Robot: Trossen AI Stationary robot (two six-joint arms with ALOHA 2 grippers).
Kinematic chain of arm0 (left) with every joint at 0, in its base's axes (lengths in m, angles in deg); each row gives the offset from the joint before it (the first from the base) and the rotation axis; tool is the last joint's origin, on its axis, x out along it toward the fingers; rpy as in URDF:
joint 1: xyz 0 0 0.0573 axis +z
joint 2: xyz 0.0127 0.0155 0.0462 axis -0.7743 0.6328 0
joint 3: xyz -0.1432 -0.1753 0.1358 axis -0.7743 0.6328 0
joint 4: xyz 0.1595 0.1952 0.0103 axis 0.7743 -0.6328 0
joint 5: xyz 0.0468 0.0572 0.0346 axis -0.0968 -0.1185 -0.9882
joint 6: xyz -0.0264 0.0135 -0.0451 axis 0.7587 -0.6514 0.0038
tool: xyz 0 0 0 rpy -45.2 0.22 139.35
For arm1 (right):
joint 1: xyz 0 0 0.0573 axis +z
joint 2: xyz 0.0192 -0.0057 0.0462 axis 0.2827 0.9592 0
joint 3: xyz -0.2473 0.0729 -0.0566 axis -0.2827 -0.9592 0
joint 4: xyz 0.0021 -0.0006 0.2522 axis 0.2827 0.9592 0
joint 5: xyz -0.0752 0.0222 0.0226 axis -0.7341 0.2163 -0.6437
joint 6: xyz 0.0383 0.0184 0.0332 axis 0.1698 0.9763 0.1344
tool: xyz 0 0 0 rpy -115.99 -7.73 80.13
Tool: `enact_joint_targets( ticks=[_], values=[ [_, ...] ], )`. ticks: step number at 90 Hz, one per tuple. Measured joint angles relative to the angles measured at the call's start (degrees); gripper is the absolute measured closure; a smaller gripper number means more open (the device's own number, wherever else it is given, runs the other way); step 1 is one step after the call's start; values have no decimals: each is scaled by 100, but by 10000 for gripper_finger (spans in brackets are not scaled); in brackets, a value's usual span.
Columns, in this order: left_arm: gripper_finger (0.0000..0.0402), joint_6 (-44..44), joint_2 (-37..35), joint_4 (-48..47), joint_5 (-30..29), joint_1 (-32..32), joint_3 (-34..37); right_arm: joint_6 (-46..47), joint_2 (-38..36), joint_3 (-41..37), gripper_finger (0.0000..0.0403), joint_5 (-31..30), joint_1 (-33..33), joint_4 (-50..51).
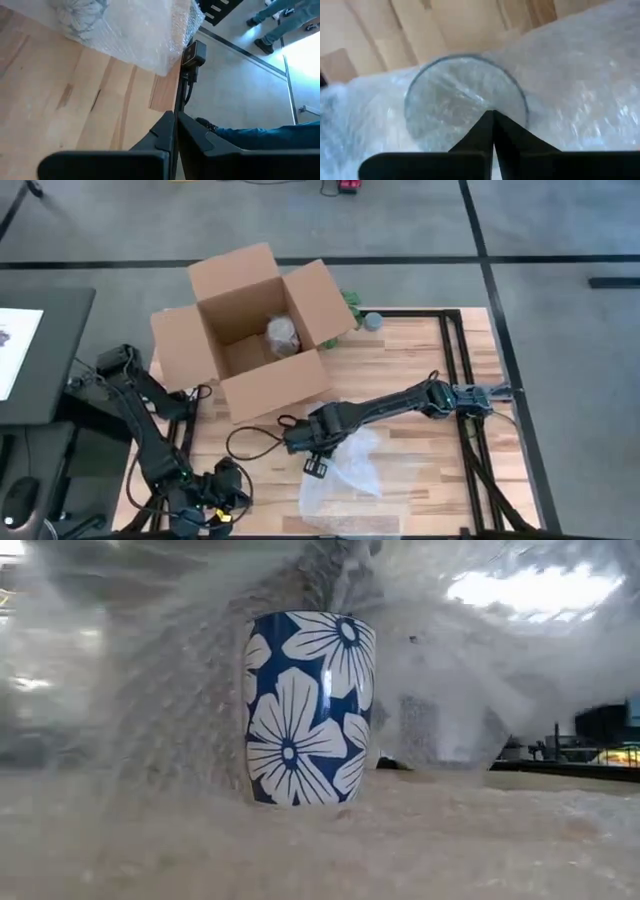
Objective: Wrap mug
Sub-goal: Wrap the blue mug with the bubble wrap
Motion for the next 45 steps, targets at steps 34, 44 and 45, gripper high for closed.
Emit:
enact_joint_targets(
  ticks=[34, 44, 45],
  values=[
    [401, 2, 0, 0, -20, 0, 0, 119, 58, -234, 403, -106, 276, -447],
    [401, 3, 0, 14, -17, -2, 0, 234, 206, -426, 403, -305, 209, -515],
    [401, 2, 0, 15, -17, -2, 0, 236, 213, -444, 403, -307, 201, -533]
  ],
)
